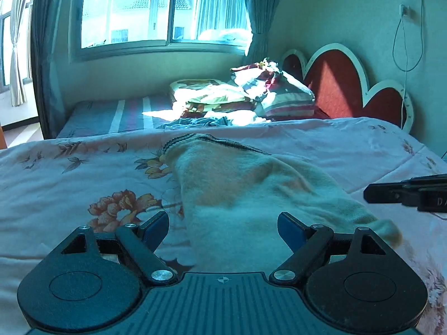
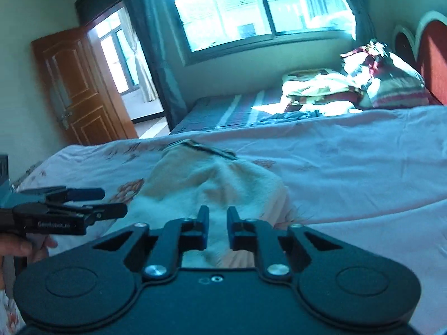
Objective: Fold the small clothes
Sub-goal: 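Grasp the other side edge of the sweater with the right gripper, then fold the held side over the first folded side with the right gripper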
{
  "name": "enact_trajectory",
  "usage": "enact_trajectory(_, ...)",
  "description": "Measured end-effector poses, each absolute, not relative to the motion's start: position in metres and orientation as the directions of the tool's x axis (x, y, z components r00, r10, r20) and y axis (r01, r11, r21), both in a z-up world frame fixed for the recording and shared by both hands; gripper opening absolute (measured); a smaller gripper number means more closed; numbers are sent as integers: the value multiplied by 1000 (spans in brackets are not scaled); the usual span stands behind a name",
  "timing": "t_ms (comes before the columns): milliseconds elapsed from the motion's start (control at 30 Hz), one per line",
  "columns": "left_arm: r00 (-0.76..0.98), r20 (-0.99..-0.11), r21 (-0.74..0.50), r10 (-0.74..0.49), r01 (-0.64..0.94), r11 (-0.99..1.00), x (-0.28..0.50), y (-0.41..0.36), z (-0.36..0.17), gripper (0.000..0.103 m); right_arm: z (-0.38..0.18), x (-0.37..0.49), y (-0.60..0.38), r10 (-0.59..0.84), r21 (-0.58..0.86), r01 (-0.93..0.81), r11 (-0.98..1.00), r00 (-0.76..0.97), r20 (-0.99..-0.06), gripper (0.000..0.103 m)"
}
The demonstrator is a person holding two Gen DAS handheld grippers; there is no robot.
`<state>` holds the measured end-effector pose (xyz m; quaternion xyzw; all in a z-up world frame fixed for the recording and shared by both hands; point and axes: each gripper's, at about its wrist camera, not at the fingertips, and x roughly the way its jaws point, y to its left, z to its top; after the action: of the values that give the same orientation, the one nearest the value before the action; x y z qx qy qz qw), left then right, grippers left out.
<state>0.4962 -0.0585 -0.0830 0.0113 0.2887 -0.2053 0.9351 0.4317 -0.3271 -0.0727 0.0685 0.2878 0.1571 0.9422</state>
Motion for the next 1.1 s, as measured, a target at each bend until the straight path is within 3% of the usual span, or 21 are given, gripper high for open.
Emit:
enact_trajectory(33,751,-529,-107,-394,402,909,485,-58,-84,80,-74,421,-319,338,181,-285,941,783,-523,6)
enact_trajectory(67,751,-519,-96,-409,424,900,475,-60,-85,69,-76,413,-313,337,145,-308,940,781,-525,6)
enact_trajectory(100,743,-522,-68,-419,453,889,467,-64,-88,68,-80,407,-307,333,110,-327,939,777,-534,6)
enact_trajectory(233,693,-588,-17,-417,506,863,460,-73,-103,68,-91,397,-297,287,13,-342,940,767,-574,6)
enact_trajectory(533,692,-611,30,-384,505,863,444,-71,-113,69,-115,402,-302,255,20,-305,952,757,-601,2)
enact_trajectory(633,749,-524,16,-406,485,874,441,-64,-87,69,-92,397,-306,276,65,-287,956,799,-534,22)
enact_trajectory(800,700,-557,-31,-447,520,854,470,-81,-89,69,-84,434,-302,269,84,-266,960,804,-530,16)
enact_trajectory(833,666,-595,-40,-450,534,845,474,-86,-96,69,-89,445,-301,261,83,-260,962,789,-556,14)
enact_trajectory(900,680,-581,2,-448,552,834,473,-89,-95,69,-105,464,-300,229,70,-244,967,718,-658,11)
enact_trajectory(1100,736,-520,-32,-434,491,871,547,-82,-73,69,-80,498,-307,296,129,-271,954,768,-568,15)
